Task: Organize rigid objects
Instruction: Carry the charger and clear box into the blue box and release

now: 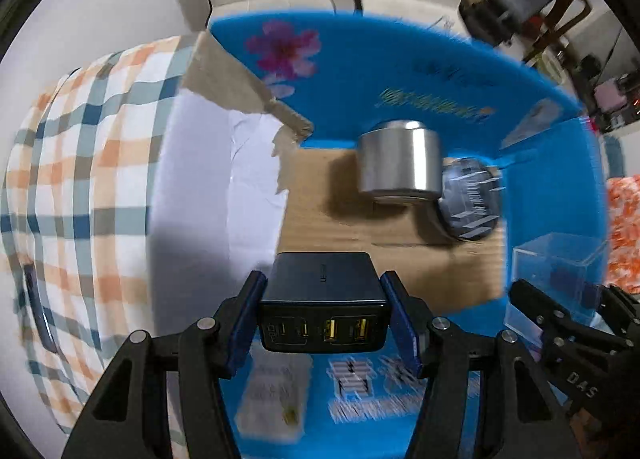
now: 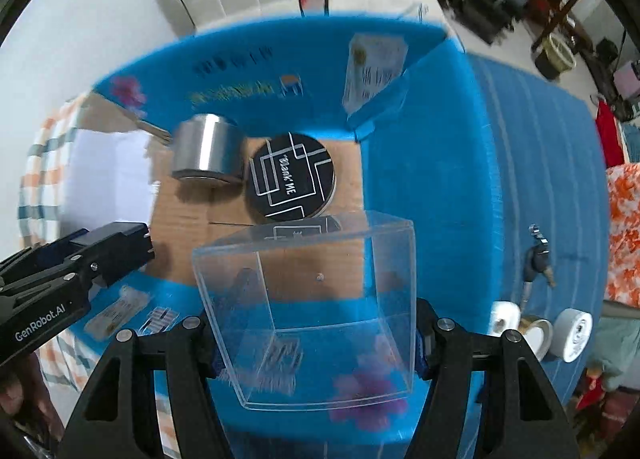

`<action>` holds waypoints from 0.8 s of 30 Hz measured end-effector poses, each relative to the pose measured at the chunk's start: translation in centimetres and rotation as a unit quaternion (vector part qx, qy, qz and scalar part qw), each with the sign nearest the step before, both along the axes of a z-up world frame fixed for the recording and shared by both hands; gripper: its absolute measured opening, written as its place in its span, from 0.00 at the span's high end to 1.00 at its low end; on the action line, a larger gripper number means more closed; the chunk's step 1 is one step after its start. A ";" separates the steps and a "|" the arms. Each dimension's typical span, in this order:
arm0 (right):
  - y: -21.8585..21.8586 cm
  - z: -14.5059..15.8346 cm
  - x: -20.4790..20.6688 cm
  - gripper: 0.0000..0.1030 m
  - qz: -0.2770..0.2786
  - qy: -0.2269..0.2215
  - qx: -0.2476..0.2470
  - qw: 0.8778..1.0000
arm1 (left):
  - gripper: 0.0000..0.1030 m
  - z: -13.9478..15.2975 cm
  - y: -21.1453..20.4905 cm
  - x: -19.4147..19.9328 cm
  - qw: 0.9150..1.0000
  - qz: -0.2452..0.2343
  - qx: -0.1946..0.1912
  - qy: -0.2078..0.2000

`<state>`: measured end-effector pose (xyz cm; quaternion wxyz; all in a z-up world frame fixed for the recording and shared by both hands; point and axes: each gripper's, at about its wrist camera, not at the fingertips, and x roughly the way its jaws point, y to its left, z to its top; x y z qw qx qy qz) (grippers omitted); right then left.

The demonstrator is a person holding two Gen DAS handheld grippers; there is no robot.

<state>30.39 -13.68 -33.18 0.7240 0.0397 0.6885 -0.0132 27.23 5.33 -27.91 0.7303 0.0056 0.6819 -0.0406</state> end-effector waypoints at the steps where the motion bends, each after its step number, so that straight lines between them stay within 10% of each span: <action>1: 0.0 -1.1 0.4 0.34 -0.005 0.012 0.002 1.000 | 0.46 -0.7 -0.2 0.4 1.000 -0.005 0.006 0.005; 24: 1.0 -7.2 2.1 0.34 -0.006 0.069 -0.046 0.997 | 0.45 -4.3 -1.8 5.9 1.000 -0.022 0.016 0.007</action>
